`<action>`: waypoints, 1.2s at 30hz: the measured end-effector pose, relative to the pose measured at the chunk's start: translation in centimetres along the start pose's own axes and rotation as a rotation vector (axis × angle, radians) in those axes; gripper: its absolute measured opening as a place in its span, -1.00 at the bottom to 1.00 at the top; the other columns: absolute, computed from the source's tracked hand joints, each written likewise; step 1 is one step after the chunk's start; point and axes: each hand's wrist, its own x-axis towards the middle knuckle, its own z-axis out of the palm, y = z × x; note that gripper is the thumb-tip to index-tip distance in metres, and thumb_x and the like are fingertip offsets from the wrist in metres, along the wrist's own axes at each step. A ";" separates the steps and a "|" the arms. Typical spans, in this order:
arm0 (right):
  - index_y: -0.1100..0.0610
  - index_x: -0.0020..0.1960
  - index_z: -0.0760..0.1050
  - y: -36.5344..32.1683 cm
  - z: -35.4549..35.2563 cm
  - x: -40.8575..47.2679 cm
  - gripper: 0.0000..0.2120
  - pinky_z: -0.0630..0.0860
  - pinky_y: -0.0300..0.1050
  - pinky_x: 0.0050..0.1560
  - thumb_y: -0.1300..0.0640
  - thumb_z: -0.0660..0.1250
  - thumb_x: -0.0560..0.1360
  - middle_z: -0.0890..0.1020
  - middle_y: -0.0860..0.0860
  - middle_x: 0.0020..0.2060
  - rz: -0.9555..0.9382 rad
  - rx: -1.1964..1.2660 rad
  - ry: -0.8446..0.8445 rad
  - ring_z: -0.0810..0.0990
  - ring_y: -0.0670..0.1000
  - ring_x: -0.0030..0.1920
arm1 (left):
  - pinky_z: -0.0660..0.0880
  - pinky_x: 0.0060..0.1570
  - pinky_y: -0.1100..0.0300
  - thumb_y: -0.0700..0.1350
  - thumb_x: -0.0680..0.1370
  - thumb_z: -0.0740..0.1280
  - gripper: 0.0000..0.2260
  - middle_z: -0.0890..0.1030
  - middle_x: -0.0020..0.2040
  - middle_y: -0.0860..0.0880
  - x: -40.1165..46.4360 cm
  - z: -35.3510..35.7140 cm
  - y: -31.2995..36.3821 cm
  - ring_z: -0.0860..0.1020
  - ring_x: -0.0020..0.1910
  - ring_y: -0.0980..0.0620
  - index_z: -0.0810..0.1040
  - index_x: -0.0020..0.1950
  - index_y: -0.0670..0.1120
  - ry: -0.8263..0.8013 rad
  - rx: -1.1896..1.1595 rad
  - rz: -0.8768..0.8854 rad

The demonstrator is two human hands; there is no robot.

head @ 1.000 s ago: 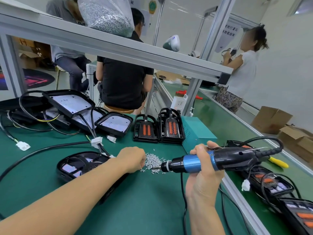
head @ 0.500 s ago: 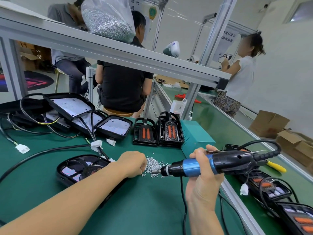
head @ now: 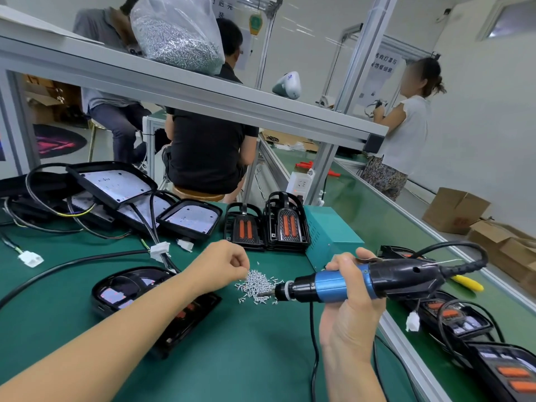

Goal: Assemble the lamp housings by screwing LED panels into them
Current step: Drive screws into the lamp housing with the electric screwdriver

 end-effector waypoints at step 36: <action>0.04 -0.06 0.45 -0.5 8.1 -5.2 -0.76 0.54 -0.23 -0.16 0.28 0.37 0.34 0.52 -0.05 -0.33 0.193 0.321 -0.283 0.51 -0.09 -0.35 | 0.44 -0.31 0.43 -0.27 0.46 0.41 -0.88 0.68 -0.28 -0.13 -12.6 -6.7 -2.1 0.58 -0.35 0.15 0.70 -0.24 -0.12 0.173 -0.694 -0.076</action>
